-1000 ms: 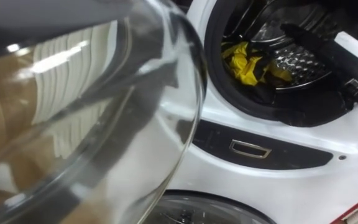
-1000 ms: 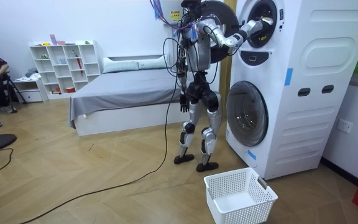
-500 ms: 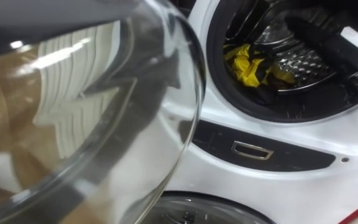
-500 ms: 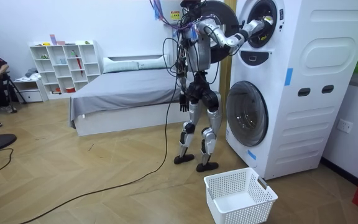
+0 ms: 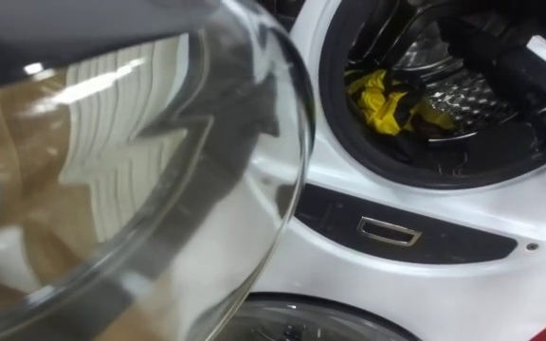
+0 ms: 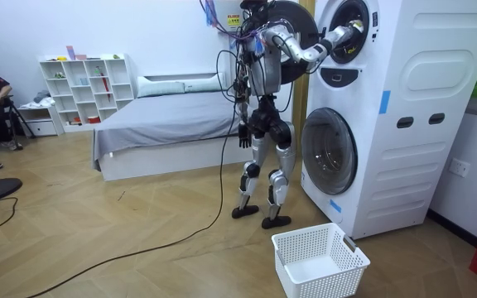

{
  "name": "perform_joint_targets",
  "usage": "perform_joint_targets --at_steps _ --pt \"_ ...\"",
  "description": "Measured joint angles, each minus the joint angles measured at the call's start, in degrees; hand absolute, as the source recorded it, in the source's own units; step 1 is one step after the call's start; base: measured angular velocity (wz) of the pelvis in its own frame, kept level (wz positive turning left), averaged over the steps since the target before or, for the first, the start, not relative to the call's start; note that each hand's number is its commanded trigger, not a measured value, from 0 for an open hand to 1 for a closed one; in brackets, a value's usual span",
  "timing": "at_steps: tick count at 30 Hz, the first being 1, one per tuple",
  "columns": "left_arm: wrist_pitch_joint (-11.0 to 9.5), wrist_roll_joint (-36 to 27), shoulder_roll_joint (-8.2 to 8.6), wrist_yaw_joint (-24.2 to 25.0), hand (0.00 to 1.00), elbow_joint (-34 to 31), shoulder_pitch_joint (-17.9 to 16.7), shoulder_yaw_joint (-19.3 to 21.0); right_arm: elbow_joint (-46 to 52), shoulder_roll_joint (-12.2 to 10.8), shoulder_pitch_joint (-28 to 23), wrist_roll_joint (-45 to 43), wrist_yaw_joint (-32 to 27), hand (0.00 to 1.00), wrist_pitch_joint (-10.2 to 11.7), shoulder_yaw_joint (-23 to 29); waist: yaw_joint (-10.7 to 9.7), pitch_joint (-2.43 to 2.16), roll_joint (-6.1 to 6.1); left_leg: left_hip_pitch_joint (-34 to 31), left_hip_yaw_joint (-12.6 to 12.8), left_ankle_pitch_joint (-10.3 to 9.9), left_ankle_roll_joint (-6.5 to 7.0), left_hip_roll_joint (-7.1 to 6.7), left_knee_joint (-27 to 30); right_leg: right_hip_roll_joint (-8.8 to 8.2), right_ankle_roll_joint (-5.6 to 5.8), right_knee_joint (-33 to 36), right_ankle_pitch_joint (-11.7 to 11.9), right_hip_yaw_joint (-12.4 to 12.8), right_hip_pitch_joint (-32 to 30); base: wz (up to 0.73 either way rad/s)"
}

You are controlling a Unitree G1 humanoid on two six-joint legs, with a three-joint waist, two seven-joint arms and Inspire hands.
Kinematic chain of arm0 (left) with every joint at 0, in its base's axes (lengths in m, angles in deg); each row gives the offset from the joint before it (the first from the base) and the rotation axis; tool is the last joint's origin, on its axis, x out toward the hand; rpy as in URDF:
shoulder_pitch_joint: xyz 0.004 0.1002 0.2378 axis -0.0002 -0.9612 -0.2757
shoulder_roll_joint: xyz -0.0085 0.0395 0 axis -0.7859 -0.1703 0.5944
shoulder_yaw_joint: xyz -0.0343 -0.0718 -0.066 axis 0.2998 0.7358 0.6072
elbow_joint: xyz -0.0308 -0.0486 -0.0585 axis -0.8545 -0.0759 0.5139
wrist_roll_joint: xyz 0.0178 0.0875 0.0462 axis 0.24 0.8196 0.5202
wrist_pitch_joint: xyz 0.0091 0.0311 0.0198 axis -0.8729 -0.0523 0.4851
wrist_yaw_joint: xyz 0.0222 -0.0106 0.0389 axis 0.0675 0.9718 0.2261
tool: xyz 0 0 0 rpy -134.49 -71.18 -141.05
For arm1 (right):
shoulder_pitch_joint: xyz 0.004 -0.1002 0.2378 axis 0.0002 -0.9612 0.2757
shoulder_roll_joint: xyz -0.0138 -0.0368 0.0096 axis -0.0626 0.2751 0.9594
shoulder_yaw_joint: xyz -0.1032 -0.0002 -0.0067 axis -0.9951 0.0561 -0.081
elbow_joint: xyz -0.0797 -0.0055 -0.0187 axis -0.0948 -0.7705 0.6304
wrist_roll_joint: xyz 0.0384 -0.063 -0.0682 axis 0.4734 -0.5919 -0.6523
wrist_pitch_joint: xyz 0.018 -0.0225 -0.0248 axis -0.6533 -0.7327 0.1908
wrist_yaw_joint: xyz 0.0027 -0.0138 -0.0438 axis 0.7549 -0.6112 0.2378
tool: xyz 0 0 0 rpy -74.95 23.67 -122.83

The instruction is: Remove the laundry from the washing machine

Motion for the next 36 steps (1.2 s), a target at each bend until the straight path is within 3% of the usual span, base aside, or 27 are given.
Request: perform_joint_targets --at_steps 5,12,19,21,25,28,36 --pt "0.09 -0.10 -0.02 0.00 0.00 -0.01 -0.26 -0.11 -0.51 0.00 0.00 0.13 -0.59 0.00 -0.02 -0.17 0.16 0.07 -0.07 0.20 -0.06 0.01 -0.01 0.01 0.40 0.00 0.02 0.05 -0.20 -0.03 0.24 0.02" --pt "0.09 -0.07 -0.05 -0.03 0.00 0.02 -0.49 -0.11 -3.02 0.01 0.06 0.63 -1.83 0.00 0.91 -0.20 0.98 0.50 -1.07 0.19 -0.05 0.01 0.00 -0.06 0.42 -0.01 0.08 -0.01 -0.44 0.20 0.26 0.00" --pt "0.40 -0.09 -0.01 -0.01 0.00 -0.06 -0.39 -0.59 -7.29 -0.01 2.05 3.05 -3.06 0.00 1.34 -0.37 1.63 0.50 -1.09 0.10 -0.76 -0.03 -0.02 -0.01 0.01 -0.22 0.10 -0.05 -0.44 -0.91 0.50 0.05" --pt "0.71 -0.08 0.00 -0.01 0.00 -0.06 -0.34 -1.14 -9.07 -0.04 2.41 3.29 -4.20 0.00 2.34 -0.95 1.91 0.50 -1.09 0.24 -1.27 -0.05 -0.05 0.01 0.04 -0.26 0.08 -0.12 -0.45 -1.33 0.79 0.09" --pt "0.83 -0.04 0.00 -0.09 0.00 -0.02 0.42 -1.37 -15.89 -0.04 5.62 3.57 -5.35 0.00 2.99 -3.32 3.13 0.59 -1.24 0.35 -1.27 -0.04 -0.05 -0.02 0.05 -0.30 0.05 -0.11 -0.43 -1.37 0.86 0.00" --pt "1.18 -0.06 -0.04 -0.11 0.00 0.01 0.58 -1.50 -24.49 -0.04 10.70 4.51 -5.92 0.00 2.08 -6.18 3.43 0.61 -1.32 0.10 -1.97 -0.04 -0.05 -0.08 0.07 -0.48 0.09 -0.07 -0.59 -2.02 0.89 0.11" --pt "2.40 -0.05 -0.11 0.46 0.00 -0.08 0.90 -1.45 -29.31 -0.08 11.78 5.11 -9.96 0.00 2.28 -7.24 3.39 0.35 -1.68 0.12 -3.54 0.01 0.12 -0.77 0.65 -1.42 0.41 -0.04 -0.70 -3.68 1.82 0.10"
